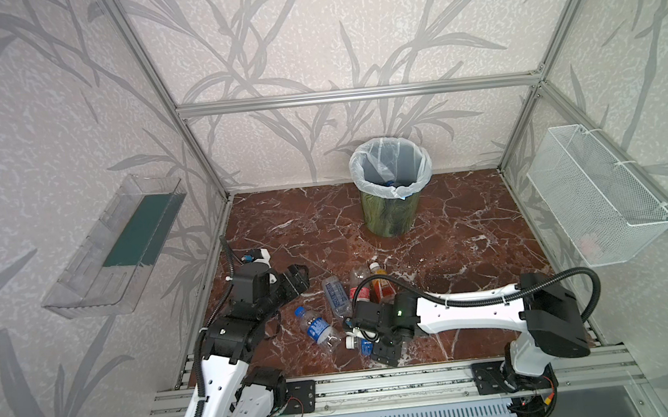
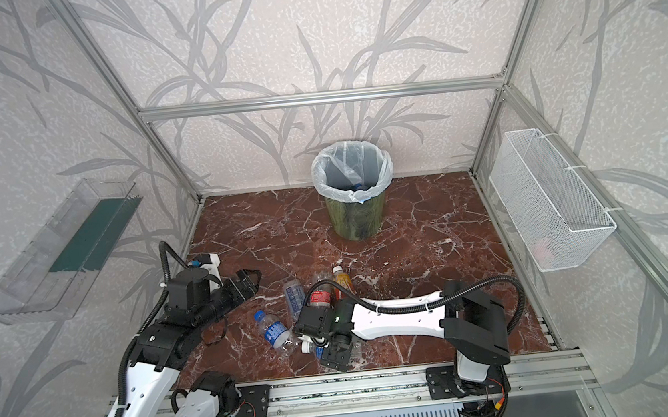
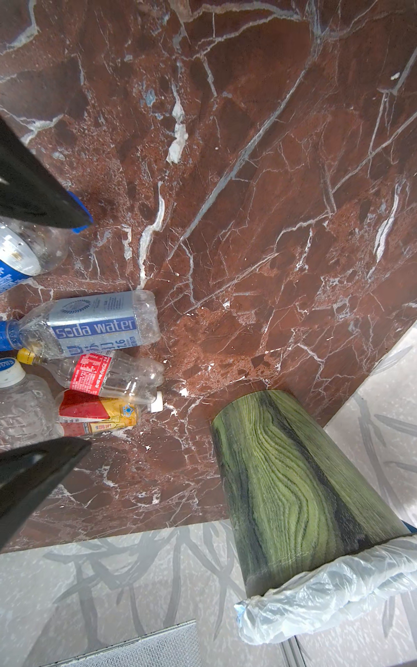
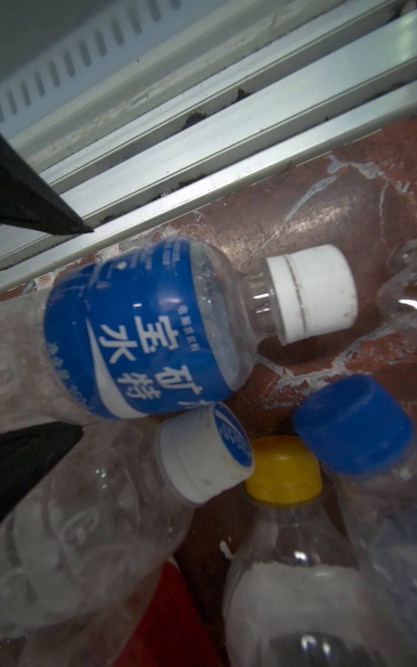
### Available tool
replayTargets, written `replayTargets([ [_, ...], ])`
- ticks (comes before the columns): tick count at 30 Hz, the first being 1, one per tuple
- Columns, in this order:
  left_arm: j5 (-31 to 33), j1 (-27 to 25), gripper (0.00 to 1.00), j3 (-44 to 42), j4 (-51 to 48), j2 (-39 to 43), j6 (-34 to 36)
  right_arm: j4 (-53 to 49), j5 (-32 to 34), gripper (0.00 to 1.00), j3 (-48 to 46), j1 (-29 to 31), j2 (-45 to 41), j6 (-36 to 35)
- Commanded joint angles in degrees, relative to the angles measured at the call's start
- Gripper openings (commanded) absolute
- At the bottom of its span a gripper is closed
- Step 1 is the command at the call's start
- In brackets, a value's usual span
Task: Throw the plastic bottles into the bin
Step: 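Reach the right gripper into the pile and close on the white-capped blue-labelled bottle, then lift the white-capped bottle with the right gripper and carry it toward the bin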
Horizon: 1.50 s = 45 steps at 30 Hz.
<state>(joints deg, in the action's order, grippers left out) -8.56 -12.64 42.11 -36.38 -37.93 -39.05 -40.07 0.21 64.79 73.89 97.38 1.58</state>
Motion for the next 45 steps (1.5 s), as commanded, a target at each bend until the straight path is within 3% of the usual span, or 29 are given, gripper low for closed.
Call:
replayTargets([
  [1, 0.7, 0.3, 0.9, -1.0, -0.8, 0.7, 0.0, 0.7, 0.5, 0.8, 0.5, 0.8, 2.1, -0.3],
  [19, 0.6, 0.5, 0.9, -1.4, -0.2, 0.3, 0.0, 1.2, 0.7, 0.54, 0.1, 0.9, 2.9, 1.2],
  [30, 0.6, 0.6, 0.9, -1.4, 0.2, 0.0, -0.2, 2.3, 0.4, 0.5, -3.4, -0.2, -11.2, 6.1],
  [40, 0.0, 0.6, 0.9, -1.5, 1.2, -0.7, -0.6, 12.5, -1.6, 0.5, -15.3, -14.7, -27.9, 20.6],
  [45, -0.1, 0.7, 0.9, -1.7, 1.3, -0.9, -0.7, 19.3, -4.4, 0.5, -25.8, -27.1, -40.2, 31.2],
])
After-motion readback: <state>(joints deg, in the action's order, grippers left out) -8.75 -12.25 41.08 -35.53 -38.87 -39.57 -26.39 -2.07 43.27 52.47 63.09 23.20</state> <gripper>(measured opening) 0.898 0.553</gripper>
